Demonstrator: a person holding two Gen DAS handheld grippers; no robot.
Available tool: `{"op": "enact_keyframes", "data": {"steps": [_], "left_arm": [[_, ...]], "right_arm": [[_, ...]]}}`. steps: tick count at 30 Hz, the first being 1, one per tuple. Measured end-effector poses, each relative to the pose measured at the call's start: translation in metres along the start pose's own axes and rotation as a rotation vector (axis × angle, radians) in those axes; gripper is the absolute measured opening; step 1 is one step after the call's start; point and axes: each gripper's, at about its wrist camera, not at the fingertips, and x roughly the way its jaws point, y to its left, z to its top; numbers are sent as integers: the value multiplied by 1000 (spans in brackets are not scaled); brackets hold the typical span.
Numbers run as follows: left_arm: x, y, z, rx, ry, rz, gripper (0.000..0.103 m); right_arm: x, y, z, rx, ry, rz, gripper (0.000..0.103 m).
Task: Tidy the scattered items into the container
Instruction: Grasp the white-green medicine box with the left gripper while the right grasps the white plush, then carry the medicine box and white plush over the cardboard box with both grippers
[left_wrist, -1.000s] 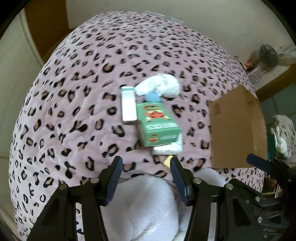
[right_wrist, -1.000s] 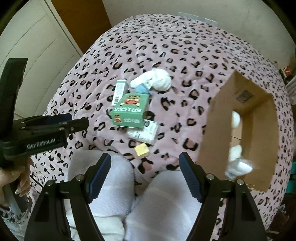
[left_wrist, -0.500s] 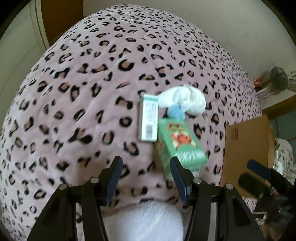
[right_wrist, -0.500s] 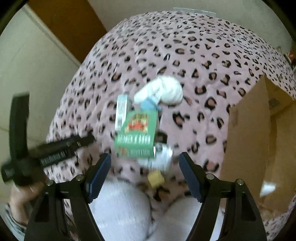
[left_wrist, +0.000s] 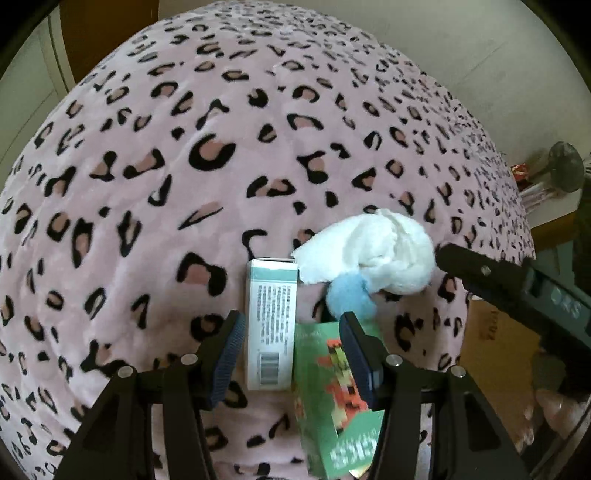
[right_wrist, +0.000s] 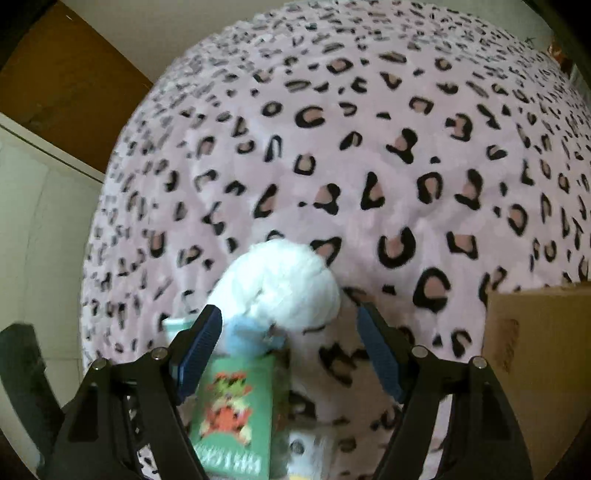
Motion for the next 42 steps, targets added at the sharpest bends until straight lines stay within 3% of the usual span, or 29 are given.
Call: {"op": "enact_keyframes", "data": {"steps": [7, 13, 18, 22, 33, 42], "left_arm": [[32, 4, 2, 3, 43, 33, 55], [47, 9, 2, 4, 43, 60, 55], [55, 18, 1, 1, 40, 91, 53], [52, 22, -3, 12, 31, 130, 32], [-11, 20, -19, 3, -47, 136, 32], [-75, -19, -52, 16, -109, 98, 32]], "right_arm": [[44, -10, 8, 92, 45, 7, 77], [69, -10, 2, 99, 69, 19, 76], [67, -5, -1, 75, 53, 41, 51], [54, 0, -5, 48, 41, 40, 48], [-30, -1, -44, 63, -53, 64, 48], [-106, -4, -94, 79, -147, 78, 48]]}}
